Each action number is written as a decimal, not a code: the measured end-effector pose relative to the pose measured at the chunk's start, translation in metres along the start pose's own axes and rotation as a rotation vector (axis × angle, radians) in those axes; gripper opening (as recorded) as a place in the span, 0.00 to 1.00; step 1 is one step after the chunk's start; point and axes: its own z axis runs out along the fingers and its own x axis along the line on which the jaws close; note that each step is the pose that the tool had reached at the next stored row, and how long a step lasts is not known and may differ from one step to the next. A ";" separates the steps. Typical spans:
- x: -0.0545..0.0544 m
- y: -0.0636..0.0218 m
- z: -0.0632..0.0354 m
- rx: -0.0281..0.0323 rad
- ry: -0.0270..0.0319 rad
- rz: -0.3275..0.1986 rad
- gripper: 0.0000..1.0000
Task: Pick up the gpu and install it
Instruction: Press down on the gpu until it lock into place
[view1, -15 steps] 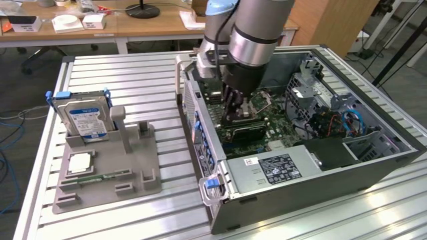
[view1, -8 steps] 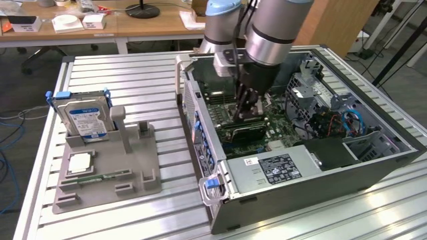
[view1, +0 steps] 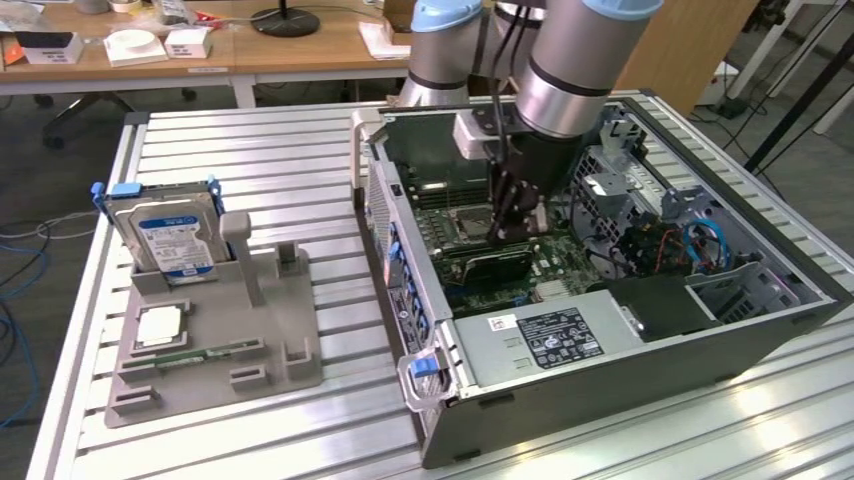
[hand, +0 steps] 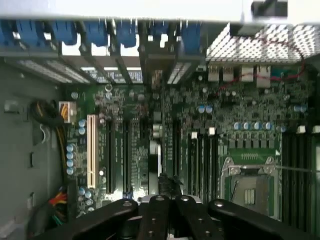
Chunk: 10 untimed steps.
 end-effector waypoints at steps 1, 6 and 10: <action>0.000 -0.0023 0.0015 0.0011 0.0000 0.000 0.11; 0.000 -0.0095 0.0082 0.0054 0.0014 0.000 0.11; 0.001 -0.0096 0.0097 0.0055 0.0019 0.000 0.11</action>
